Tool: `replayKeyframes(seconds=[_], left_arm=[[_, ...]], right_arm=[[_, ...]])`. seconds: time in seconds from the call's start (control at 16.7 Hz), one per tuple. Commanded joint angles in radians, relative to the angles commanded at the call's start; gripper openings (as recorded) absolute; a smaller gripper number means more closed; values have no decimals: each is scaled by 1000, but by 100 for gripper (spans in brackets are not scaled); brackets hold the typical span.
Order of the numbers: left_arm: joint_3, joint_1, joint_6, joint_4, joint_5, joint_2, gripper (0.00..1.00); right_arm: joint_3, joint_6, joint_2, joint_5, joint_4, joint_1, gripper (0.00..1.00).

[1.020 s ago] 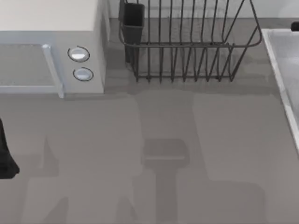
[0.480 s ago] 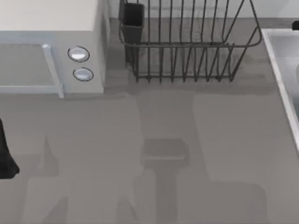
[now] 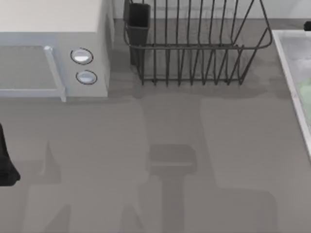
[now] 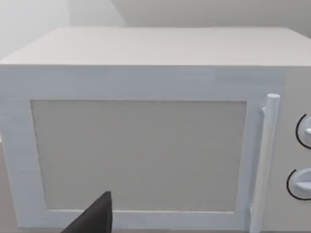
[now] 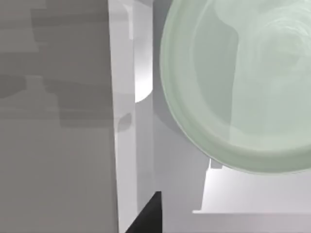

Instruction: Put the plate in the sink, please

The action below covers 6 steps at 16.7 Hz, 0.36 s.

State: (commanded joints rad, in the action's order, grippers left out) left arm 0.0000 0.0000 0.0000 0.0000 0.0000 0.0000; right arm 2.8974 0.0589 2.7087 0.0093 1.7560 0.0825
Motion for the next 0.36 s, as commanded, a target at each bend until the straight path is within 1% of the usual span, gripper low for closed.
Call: replayKeyframes(seconds=[0.06, 0.36], left_arm=[[0, 0, 0, 0, 0, 0, 100], [0, 0, 0, 0, 0, 0, 100]], right_arm=[[0, 0, 0, 0, 0, 0, 100], [0, 0, 0, 0, 0, 0, 100]])
